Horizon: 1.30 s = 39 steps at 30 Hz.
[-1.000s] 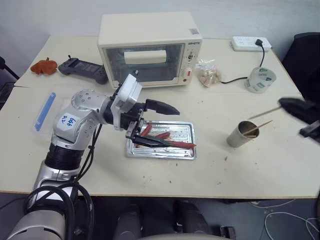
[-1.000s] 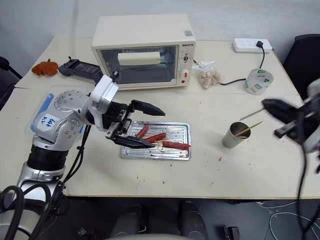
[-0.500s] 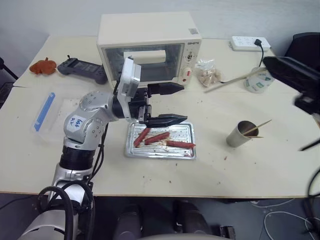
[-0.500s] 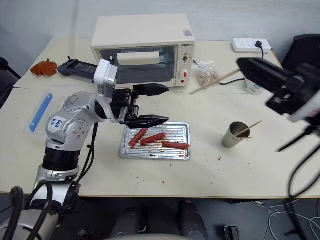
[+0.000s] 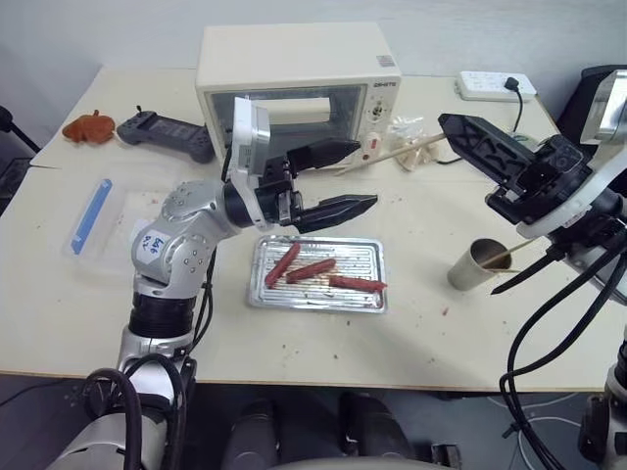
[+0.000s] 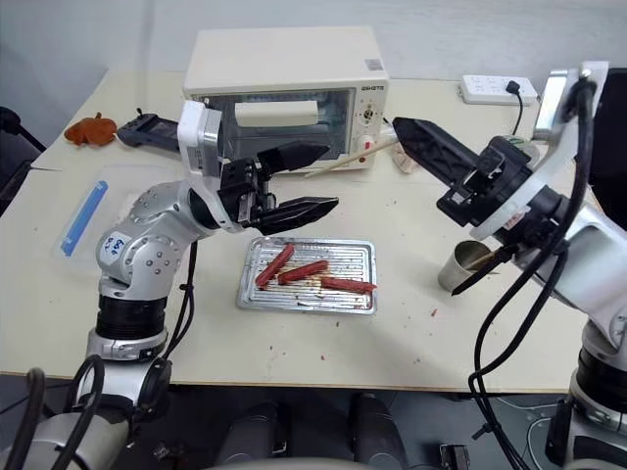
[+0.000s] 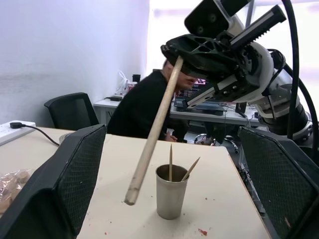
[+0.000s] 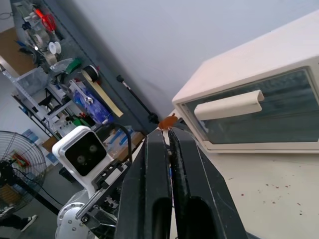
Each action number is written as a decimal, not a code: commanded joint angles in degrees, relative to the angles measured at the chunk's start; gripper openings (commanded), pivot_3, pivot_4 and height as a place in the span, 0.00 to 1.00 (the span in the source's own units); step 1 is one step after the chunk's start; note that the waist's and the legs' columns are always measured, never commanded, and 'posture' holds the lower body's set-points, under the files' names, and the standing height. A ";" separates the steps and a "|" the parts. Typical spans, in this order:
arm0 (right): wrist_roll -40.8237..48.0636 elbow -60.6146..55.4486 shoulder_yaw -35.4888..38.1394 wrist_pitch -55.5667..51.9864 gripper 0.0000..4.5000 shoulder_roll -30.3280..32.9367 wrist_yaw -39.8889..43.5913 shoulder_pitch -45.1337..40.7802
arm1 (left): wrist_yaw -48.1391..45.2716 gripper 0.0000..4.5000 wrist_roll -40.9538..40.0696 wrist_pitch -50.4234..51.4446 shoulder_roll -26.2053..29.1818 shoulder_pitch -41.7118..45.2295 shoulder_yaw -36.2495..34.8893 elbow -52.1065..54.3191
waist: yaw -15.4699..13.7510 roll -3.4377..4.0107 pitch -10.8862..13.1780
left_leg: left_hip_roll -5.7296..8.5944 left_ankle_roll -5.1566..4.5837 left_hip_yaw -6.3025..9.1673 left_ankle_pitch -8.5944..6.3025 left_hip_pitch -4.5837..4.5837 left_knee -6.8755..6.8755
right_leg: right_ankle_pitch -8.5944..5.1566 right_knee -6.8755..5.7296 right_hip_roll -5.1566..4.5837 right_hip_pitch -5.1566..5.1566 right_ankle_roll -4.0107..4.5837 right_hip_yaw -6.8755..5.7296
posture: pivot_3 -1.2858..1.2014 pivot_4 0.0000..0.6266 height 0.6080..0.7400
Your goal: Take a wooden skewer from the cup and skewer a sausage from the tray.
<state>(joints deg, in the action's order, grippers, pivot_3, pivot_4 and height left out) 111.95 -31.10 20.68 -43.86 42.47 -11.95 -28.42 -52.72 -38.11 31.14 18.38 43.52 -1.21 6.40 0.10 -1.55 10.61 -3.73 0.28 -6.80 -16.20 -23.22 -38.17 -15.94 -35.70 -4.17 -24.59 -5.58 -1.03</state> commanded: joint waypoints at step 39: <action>1.05 -6.21 -0.83 5.44 0.05 0.06 2.22 1.54 | -0.61 0.00 -3.88 -0.52 -1.65 4.37 -1.29 -2.14 | 0.01 0.00 0.00 | 0.01 0.00 0.04 0.00 0.00 0.03 | -0.01 0.06 -0.01 0.00 0.03 0.00 | 0.52 0.24 1.00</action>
<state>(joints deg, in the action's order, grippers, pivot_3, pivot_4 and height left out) 111.89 -34.59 18.97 -38.63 41.71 -11.44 -26.57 -54.86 -43.21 31.76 16.26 46.32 -1.68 4.18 0.11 -1.55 10.61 -3.72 0.27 -6.76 -16.20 -23.22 -38.14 -15.95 -35.63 -4.18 -24.59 -5.56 -1.03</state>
